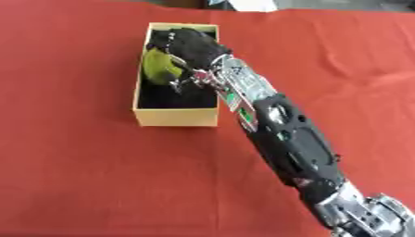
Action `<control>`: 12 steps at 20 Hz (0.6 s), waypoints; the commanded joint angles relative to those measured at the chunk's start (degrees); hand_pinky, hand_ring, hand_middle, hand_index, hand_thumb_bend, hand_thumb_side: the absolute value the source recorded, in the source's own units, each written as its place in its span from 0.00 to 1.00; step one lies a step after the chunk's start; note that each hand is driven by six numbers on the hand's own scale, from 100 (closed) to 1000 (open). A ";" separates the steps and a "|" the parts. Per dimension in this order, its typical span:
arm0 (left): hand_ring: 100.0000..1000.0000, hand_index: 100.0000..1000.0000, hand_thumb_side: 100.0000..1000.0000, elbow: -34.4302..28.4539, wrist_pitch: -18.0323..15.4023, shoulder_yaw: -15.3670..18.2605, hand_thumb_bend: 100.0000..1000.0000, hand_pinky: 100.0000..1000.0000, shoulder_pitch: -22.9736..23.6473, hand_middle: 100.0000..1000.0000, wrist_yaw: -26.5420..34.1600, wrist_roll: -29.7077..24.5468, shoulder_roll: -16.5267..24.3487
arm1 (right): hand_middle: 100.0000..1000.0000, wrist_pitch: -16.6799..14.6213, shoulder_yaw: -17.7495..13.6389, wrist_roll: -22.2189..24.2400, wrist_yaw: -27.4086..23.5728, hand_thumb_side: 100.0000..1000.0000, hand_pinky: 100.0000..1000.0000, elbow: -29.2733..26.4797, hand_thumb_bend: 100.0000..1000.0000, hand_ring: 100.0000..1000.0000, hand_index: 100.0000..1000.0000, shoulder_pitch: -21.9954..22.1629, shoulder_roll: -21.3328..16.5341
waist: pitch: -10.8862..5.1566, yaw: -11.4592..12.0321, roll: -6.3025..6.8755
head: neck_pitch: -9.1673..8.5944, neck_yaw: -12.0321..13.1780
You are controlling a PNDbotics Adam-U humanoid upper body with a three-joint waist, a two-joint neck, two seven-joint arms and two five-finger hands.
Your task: Pick up objects on the table and place them in the box.
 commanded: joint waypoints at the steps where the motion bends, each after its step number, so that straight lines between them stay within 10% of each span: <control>1: 0.82 0.65 0.71 -0.86 -0.19 0.10 0.11 0.55 -0.44 0.84 0.19 0.01 0.48 | 0.84 0.09 -1.10 0.89 0.49 0.15 0.89 -3.82 0.00 0.91 0.93 -0.31 -1.23 | -0.97 -0.09 0.41 | -0.73 0.32; 12: 0.82 0.65 0.70 -0.86 -0.58 0.38 0.11 0.55 -0.43 0.84 0.17 0.47 0.73 | 0.80 5.39 -6.90 -4.63 -7.90 0.00 0.85 -18.38 0.00 0.87 0.92 1.99 -5.92 | -1.05 -0.57 0.53 | -0.69 1.18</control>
